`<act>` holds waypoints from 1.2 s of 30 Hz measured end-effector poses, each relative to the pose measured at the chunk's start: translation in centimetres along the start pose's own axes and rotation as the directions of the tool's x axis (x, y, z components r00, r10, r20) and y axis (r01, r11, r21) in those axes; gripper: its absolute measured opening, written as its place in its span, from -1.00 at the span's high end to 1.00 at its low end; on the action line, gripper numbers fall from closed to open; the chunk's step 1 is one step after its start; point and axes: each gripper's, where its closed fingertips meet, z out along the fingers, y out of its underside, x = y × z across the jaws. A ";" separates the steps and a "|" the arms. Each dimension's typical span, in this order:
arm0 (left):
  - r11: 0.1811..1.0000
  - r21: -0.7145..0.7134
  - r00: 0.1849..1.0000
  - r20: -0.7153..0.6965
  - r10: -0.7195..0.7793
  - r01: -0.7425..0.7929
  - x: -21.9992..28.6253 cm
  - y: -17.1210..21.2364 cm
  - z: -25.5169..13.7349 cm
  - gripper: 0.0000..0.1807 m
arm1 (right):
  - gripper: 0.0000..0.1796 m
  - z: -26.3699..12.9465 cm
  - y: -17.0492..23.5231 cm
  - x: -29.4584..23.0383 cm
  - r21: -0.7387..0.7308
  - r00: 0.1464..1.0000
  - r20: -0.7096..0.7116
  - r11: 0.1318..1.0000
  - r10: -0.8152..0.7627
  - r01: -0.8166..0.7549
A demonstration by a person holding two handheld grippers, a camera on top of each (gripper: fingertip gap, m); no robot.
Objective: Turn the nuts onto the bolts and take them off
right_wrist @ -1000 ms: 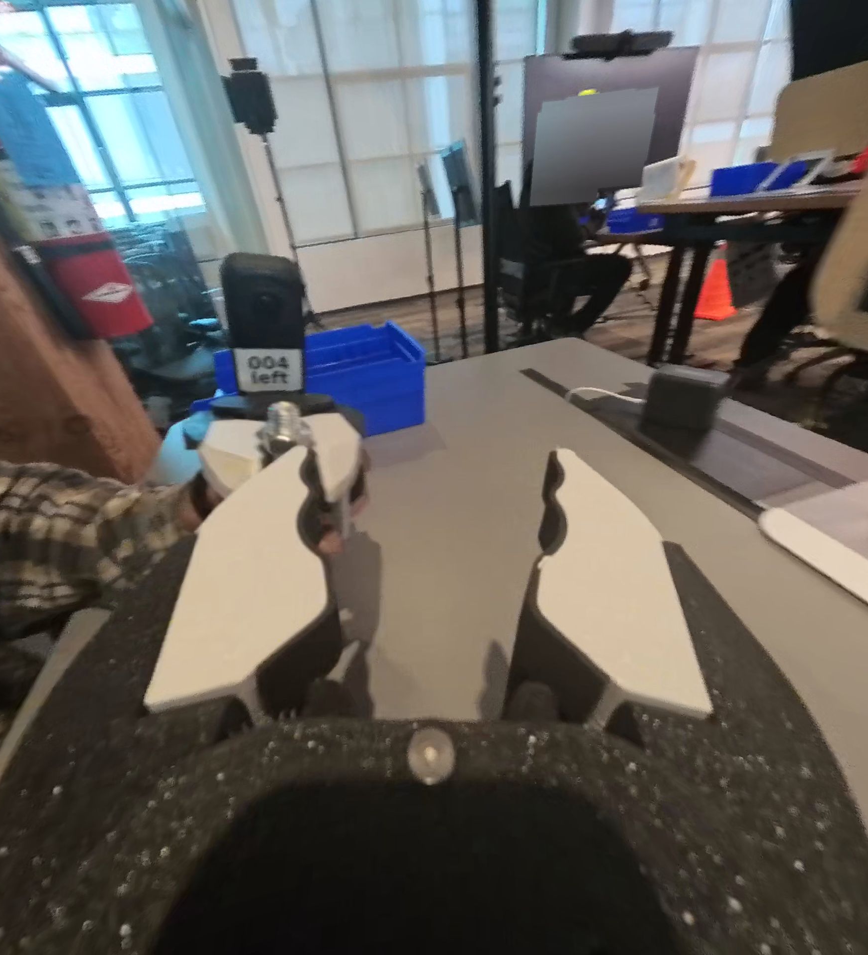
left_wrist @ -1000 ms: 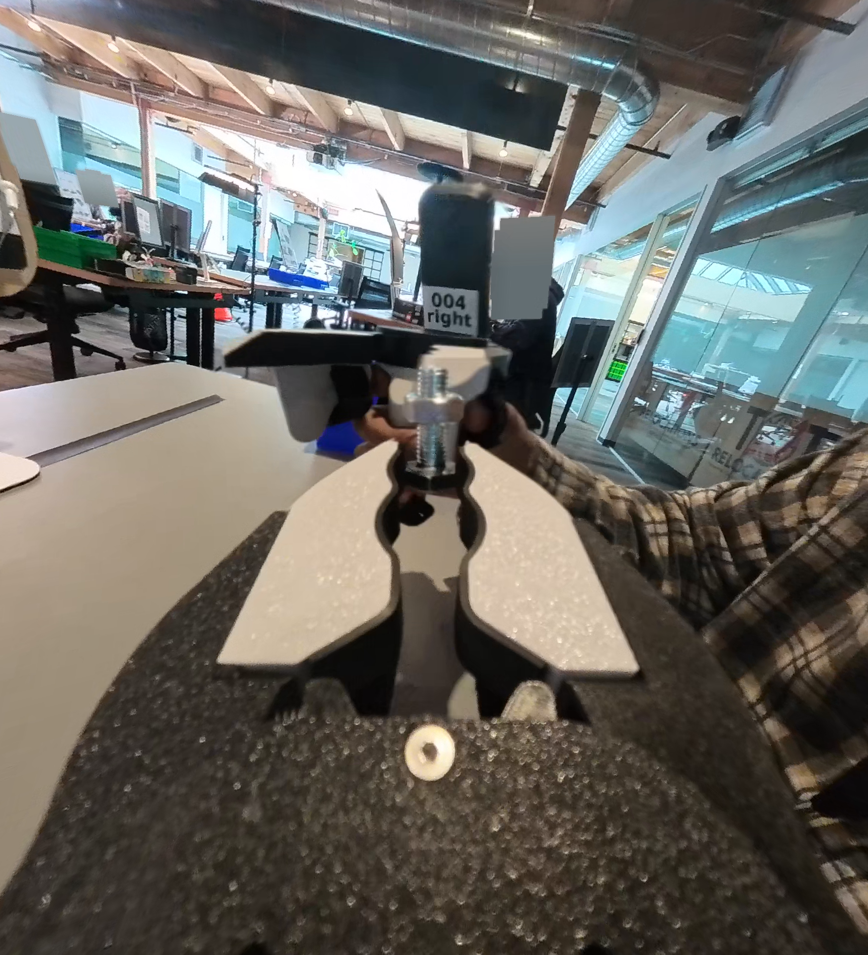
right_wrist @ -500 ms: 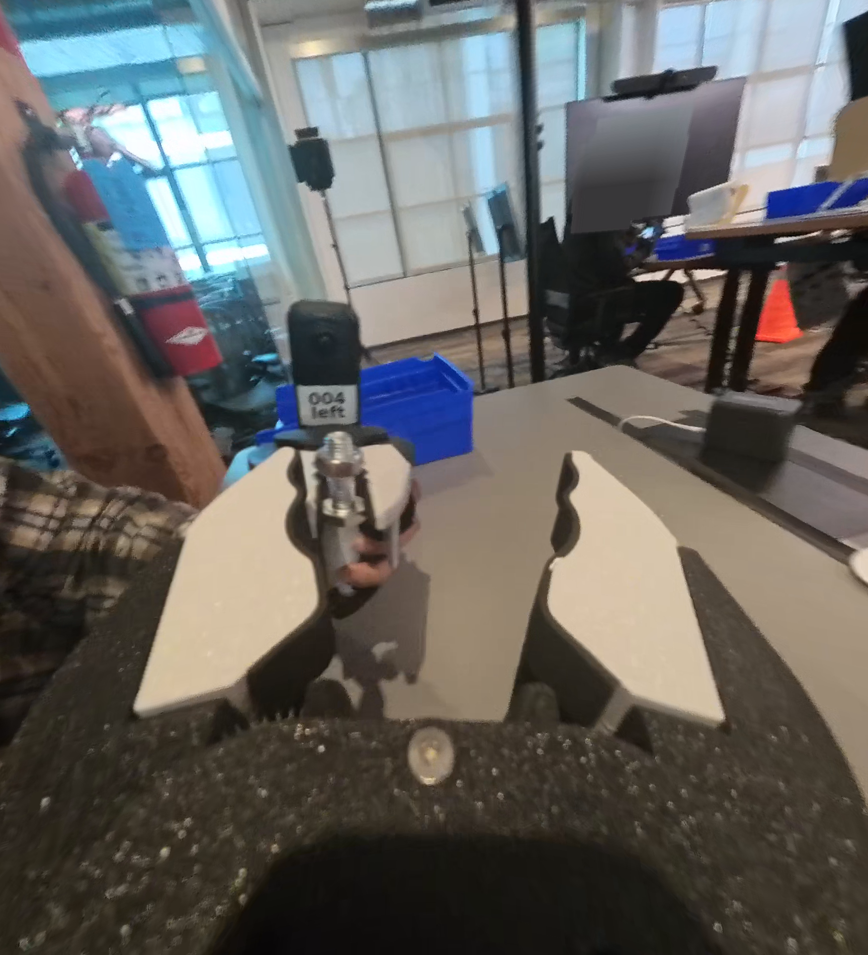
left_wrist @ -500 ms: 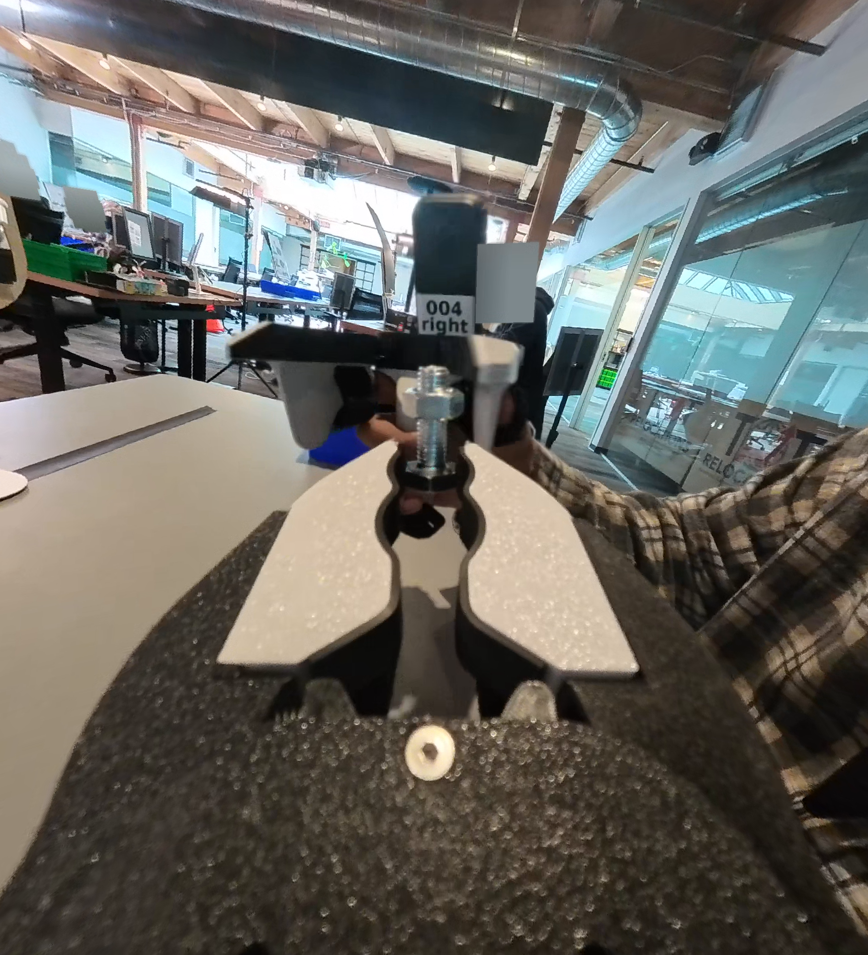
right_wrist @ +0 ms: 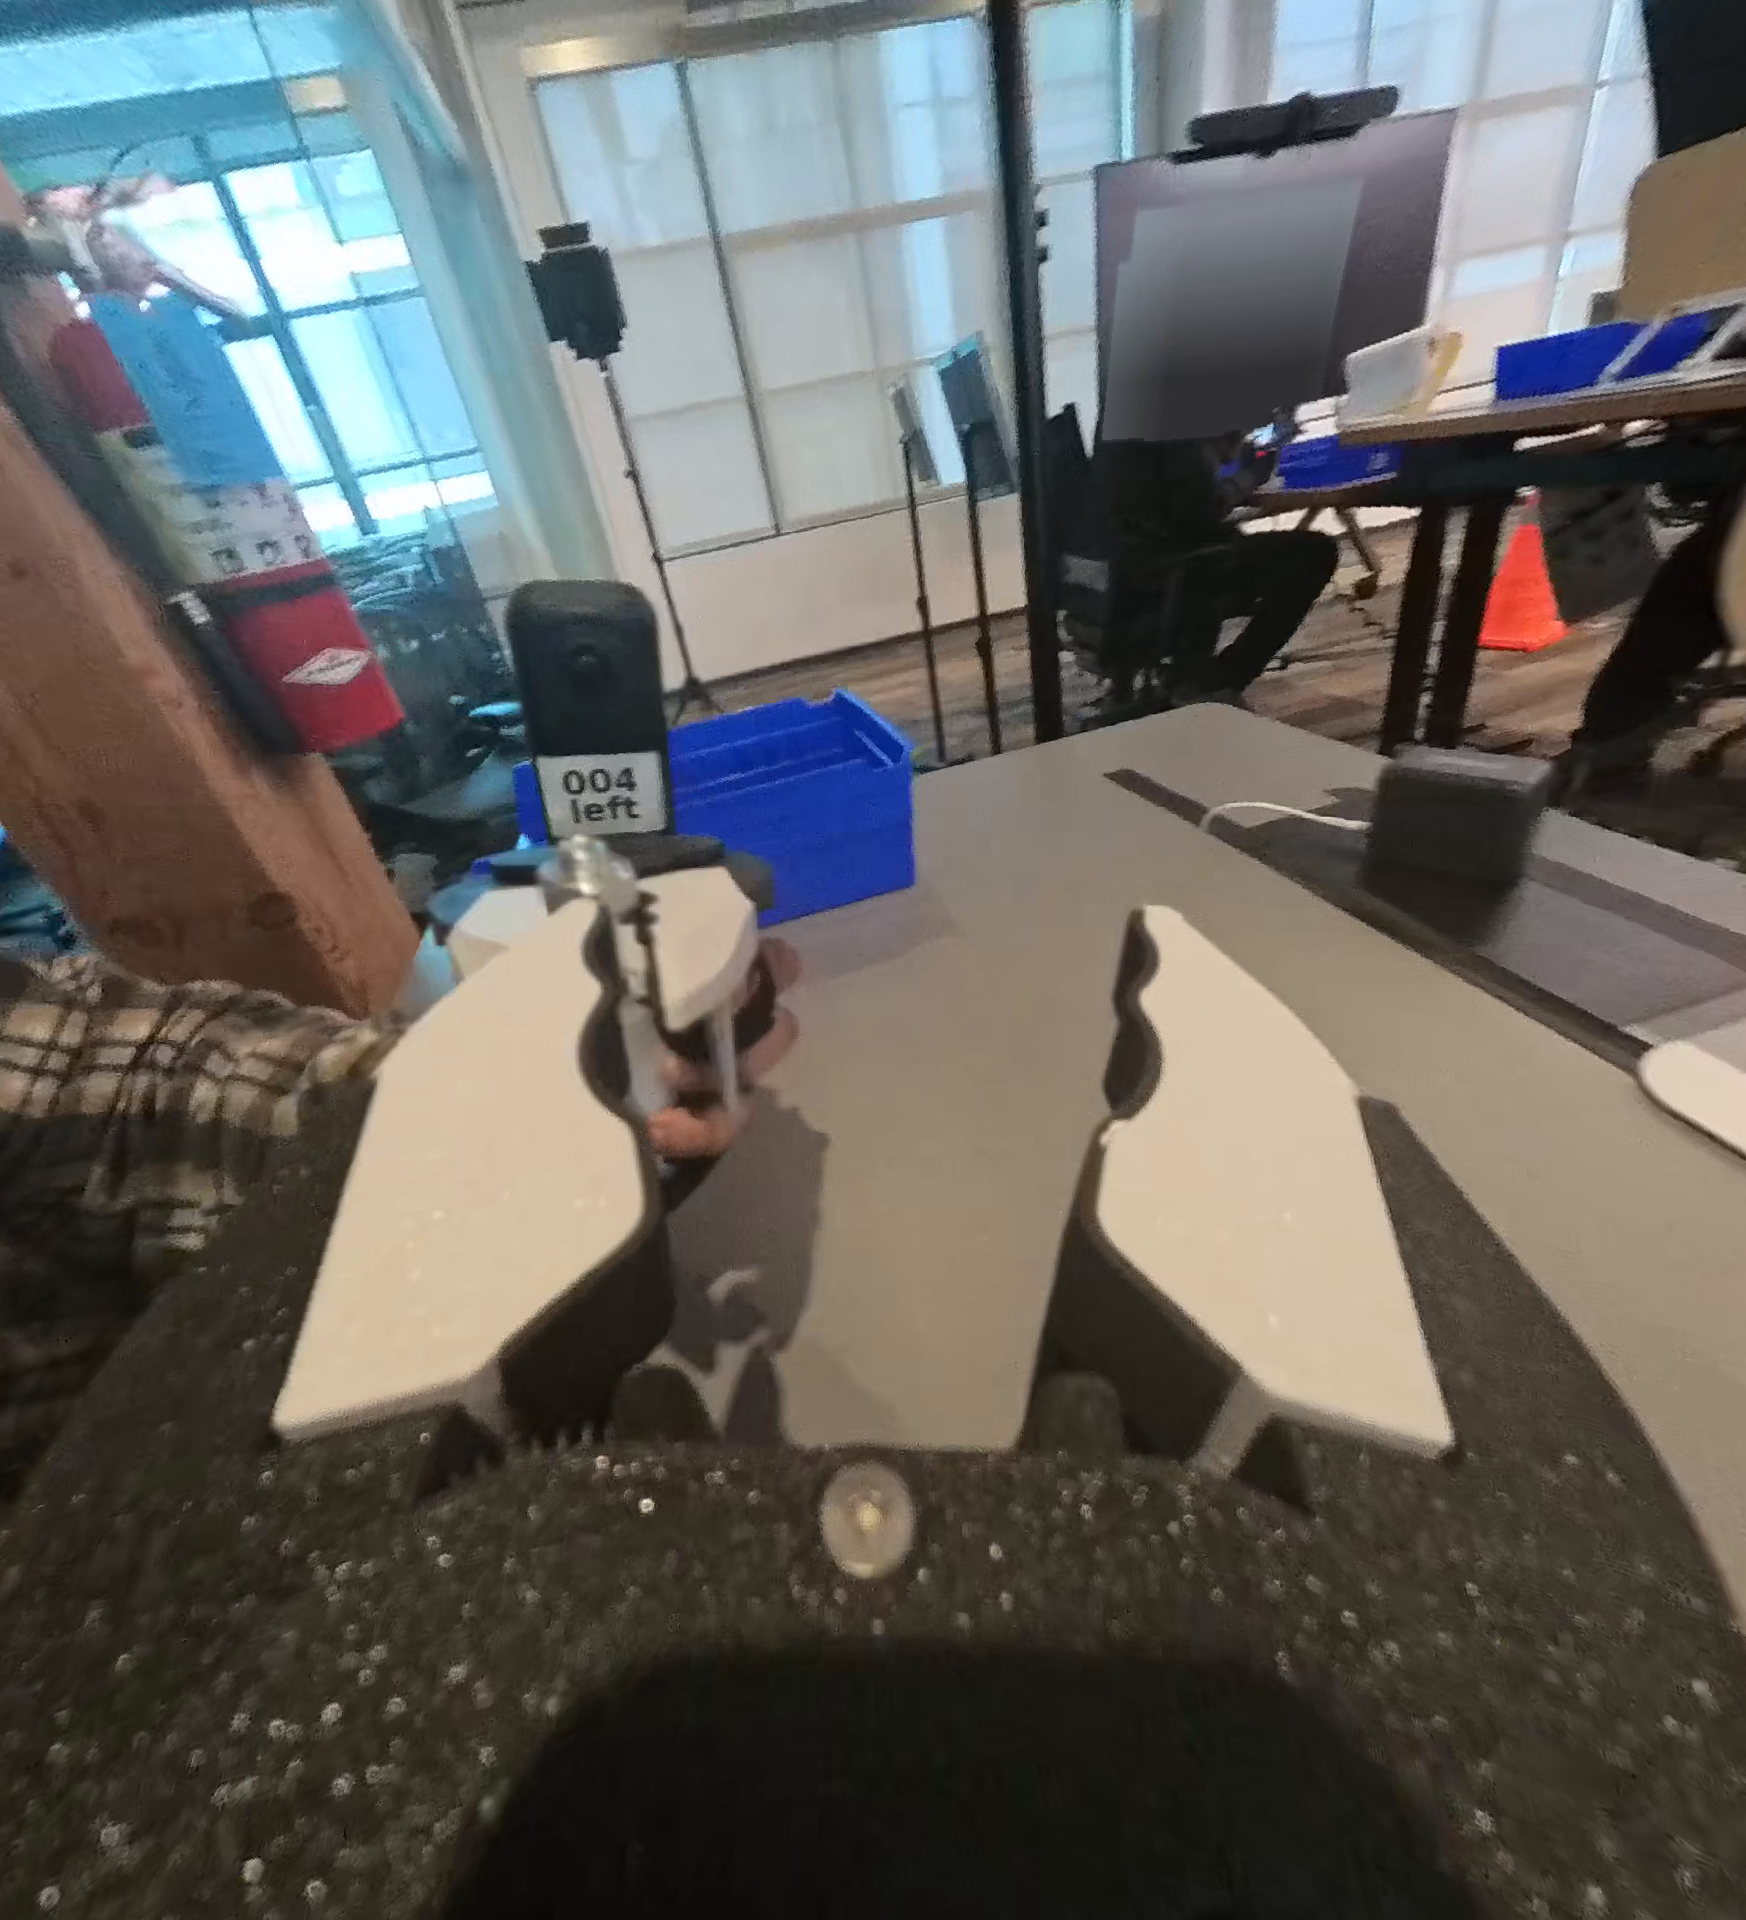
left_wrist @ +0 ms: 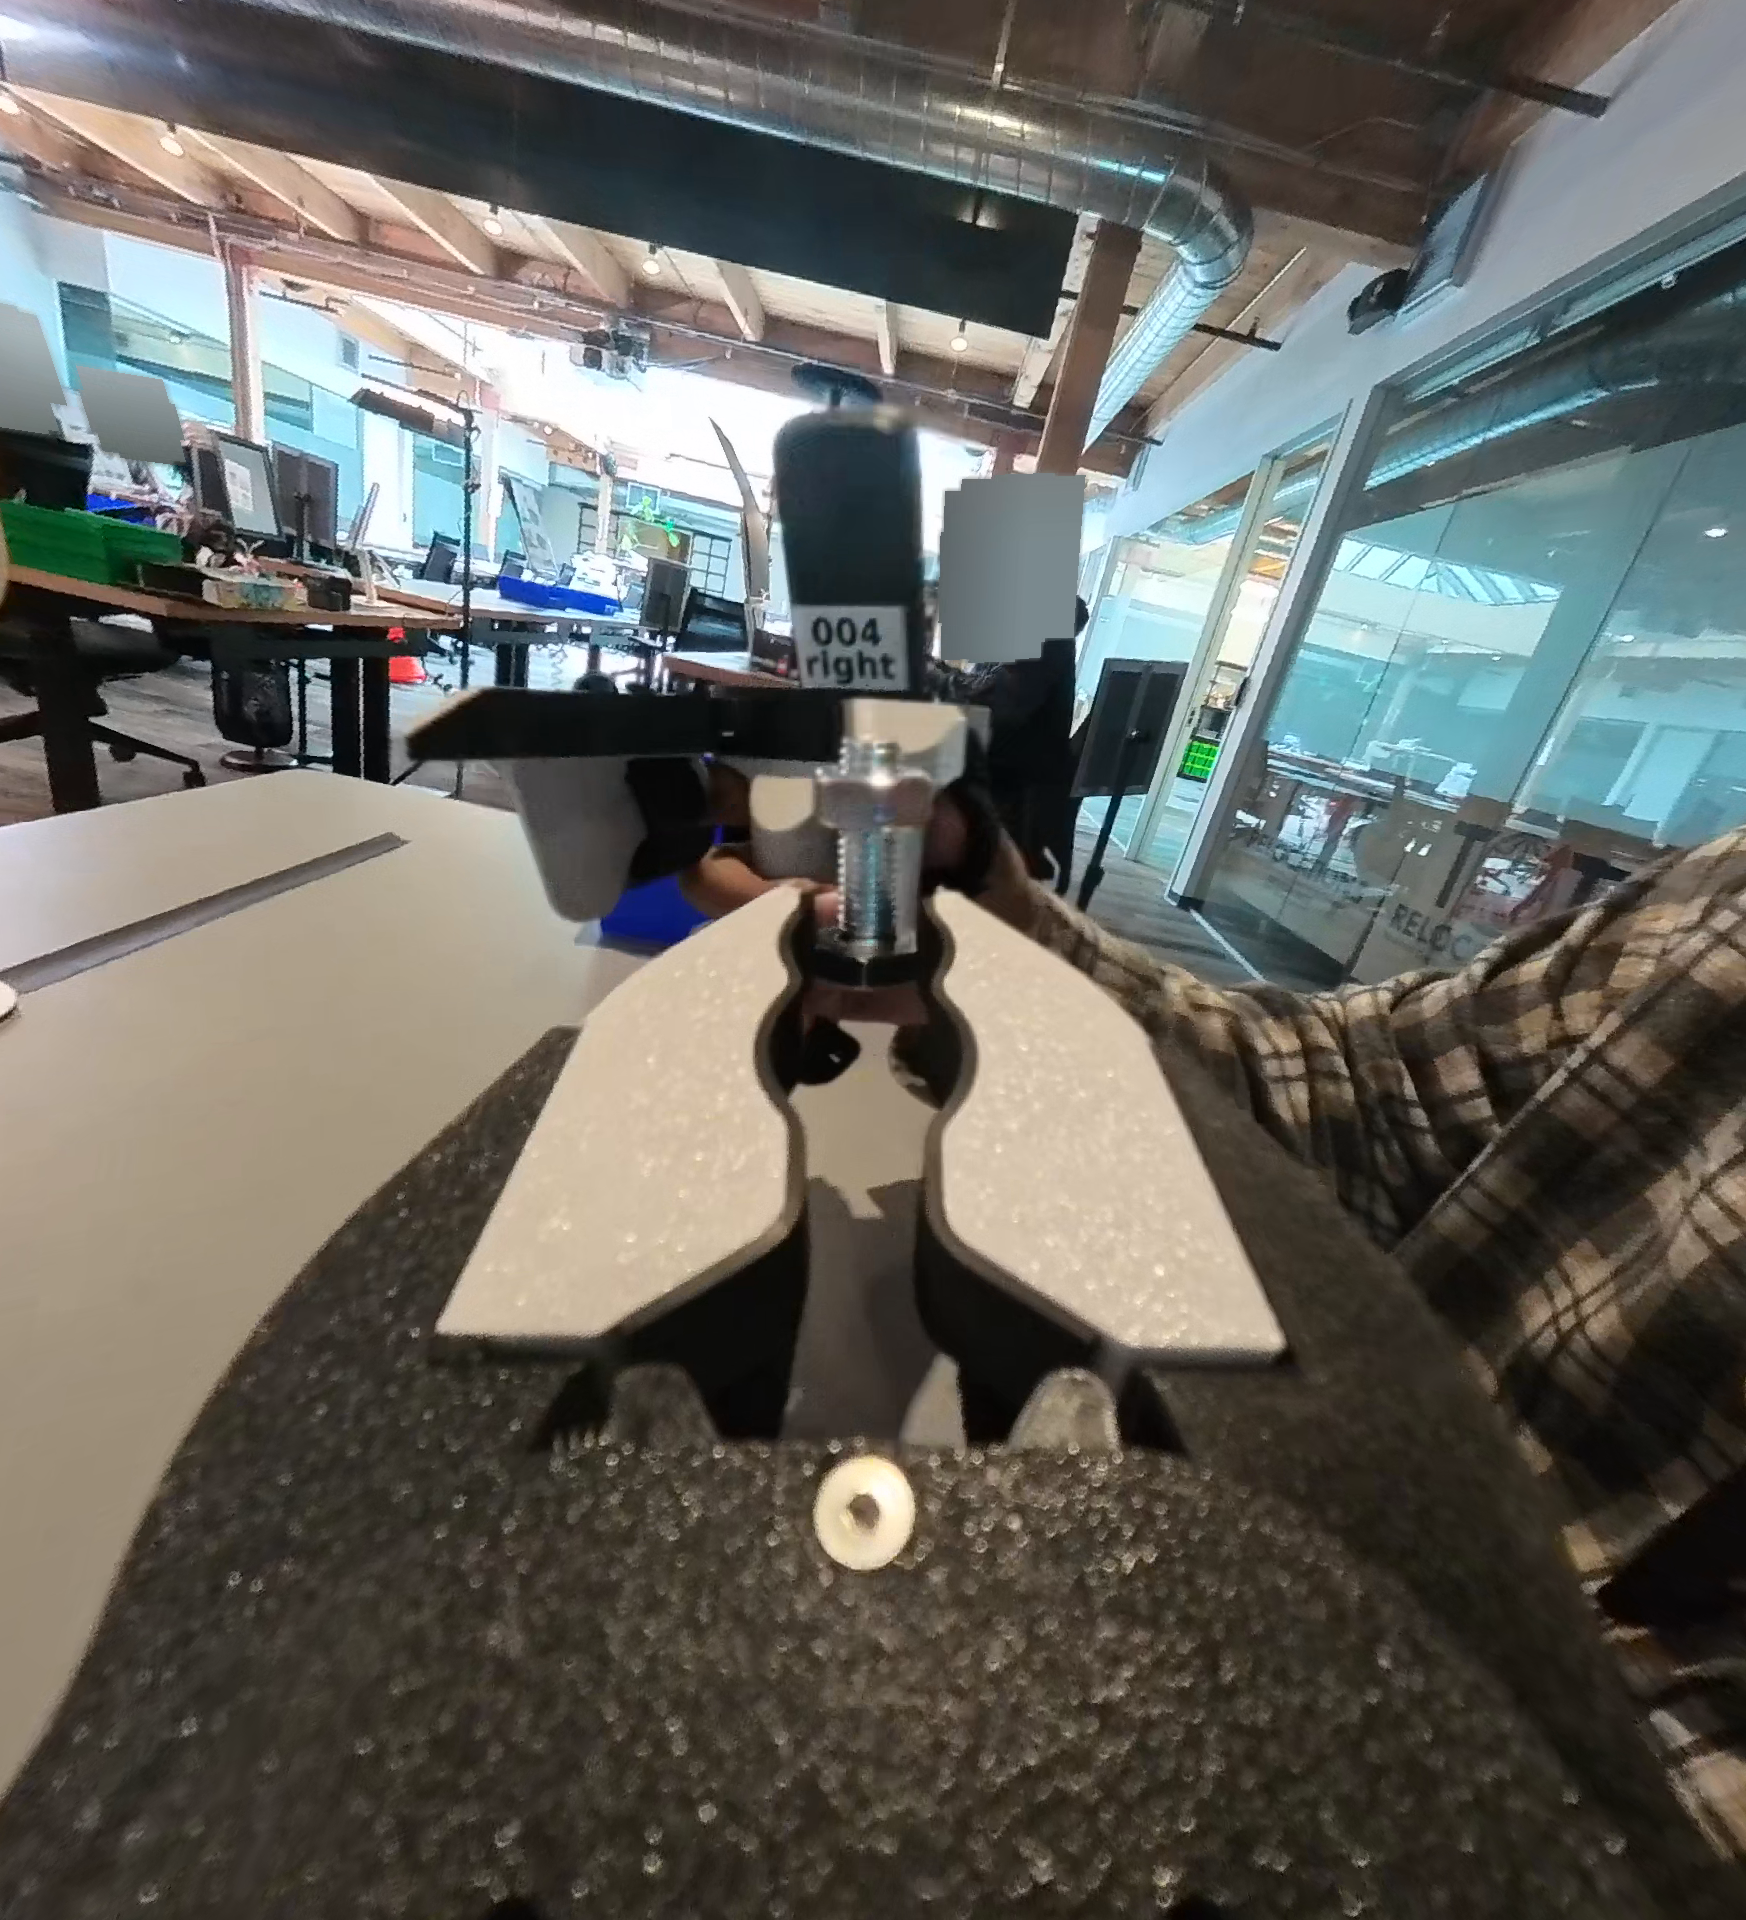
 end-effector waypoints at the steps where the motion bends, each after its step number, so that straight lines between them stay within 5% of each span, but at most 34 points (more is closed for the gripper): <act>1: 1.000 0.010 1.000 -0.007 -0.001 0.001 0.1 -0.2 -0.1 0.80 | -0.01 -0.4 -0.3 0.2 0.020 1.000 0.000 1.000 0.005 -0.005; 5: 1.000 0.012 1.000 -0.007 -0.009 0.009 0.0 -0.1 -0.1 0.80 | -0.04 0.6 -0.8 -2.2 0.036 0.996 0.088 0.999 -0.008 0.005; 10: 1.000 0.013 1.000 -0.019 -0.003 0.003 0.3 -0.2 -0.1 0.81 | 0.02 -0.1 -0.1 -0.1 -0.008 1.000 0.002 1.000 -0.015 0.015; 15: 1.000 0.010 1.000 -0.022 -0.003 0.003 0.3 -0.1 0.1 0.80 | -0.02 0.8 -0.7 -2.4 0.025 0.996 0.095 1.000 0.001 -0.004; 20: 1.000 0.015 1.000 -0.026 0.003 -0.002 0.4 -0.3 0.0 0.80 | 0.00 -0.4 -0.5 -0.1 0.001 1.000 -0.002 1.000 -0.023 0.023; 24: 1.000 0.012 1.000 -0.026 -0.001 0.001 0.4 -0.1 0.1 0.80 | -0.02 0.6 -0.9 -2.6 0.030 0.995 0.102 1.000 -0.014 0.011; 36: 1.000 0.011 0.999 -0.034 0.002 -0.002 0.6 -0.1 0.2 0.81 | 0.00 0.8 -0.3 -2.1 -0.009 0.997 0.063 0.999 -0.037 0.037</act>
